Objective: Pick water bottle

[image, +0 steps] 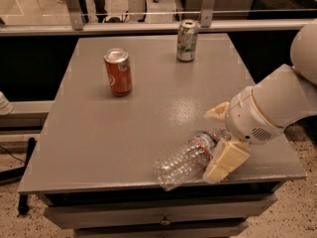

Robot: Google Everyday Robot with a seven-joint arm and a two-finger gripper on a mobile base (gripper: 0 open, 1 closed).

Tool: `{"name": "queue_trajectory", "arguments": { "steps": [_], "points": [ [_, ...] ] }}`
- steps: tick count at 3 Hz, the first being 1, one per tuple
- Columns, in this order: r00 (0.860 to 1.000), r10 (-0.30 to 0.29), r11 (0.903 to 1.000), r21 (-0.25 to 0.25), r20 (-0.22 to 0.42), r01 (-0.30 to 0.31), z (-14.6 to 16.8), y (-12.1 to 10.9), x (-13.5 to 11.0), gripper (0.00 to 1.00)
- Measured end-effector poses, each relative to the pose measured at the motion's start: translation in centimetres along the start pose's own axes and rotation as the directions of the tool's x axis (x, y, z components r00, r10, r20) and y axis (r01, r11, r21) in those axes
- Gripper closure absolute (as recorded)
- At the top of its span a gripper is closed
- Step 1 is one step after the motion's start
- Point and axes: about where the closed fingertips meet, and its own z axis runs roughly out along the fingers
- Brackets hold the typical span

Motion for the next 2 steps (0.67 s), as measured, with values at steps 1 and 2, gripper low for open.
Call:
{"name": "queue_trajectory", "arguments": {
  "steps": [1, 2],
  "points": [
    [1.0, 0.007, 0.9999, -0.009, 0.021, -0.006, 0.95, 0.5, -0.4, 0.42],
    [0.999, 0.012, 0.9999, -0.008, 0.035, -0.011, 1.15, 0.63, -0.76, 0.64]
  ]
}}
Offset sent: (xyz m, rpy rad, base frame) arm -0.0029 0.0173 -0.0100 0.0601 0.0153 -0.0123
